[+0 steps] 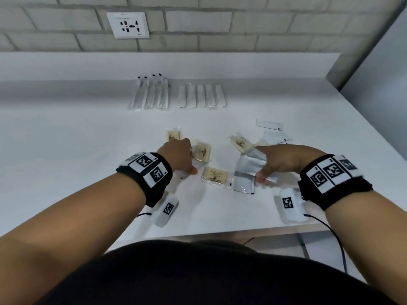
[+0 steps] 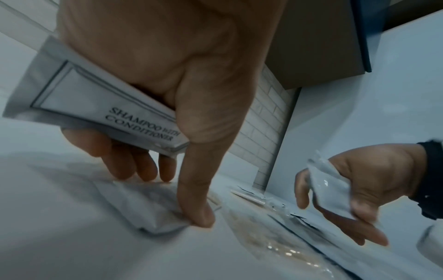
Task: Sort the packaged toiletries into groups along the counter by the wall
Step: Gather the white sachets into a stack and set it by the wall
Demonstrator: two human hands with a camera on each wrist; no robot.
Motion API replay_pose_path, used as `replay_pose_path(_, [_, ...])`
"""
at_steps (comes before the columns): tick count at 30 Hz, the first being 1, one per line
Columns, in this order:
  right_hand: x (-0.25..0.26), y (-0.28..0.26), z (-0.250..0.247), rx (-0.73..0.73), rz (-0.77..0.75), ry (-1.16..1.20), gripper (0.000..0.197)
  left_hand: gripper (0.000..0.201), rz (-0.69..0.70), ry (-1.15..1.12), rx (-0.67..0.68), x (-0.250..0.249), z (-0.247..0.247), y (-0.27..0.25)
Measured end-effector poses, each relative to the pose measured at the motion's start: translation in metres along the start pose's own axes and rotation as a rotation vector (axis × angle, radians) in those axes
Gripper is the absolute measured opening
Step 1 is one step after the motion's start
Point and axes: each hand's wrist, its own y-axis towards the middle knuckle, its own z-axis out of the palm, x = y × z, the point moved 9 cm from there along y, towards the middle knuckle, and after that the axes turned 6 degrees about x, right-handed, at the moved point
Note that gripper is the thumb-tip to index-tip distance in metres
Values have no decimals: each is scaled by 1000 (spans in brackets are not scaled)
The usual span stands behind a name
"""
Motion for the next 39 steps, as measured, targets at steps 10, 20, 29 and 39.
replay_pose_path(10, [25, 24, 12, -163, 100, -775, 69, 48, 72, -32, 128, 5, 7, -3])
replay_pose_path(20, [10, 24, -5, -276, 158, -847, 64, 46, 149, -759, 196, 13, -25, -24])
replay_pose_path(29, [-37, -11, -33, -224, 60, -466, 23, 9, 249, -987, 158, -71, -34, -13])
replay_pose_path(39, [-169, -75, -137, -540, 38, 318, 26, 25, 211, -787, 5, -173, -27, 40])
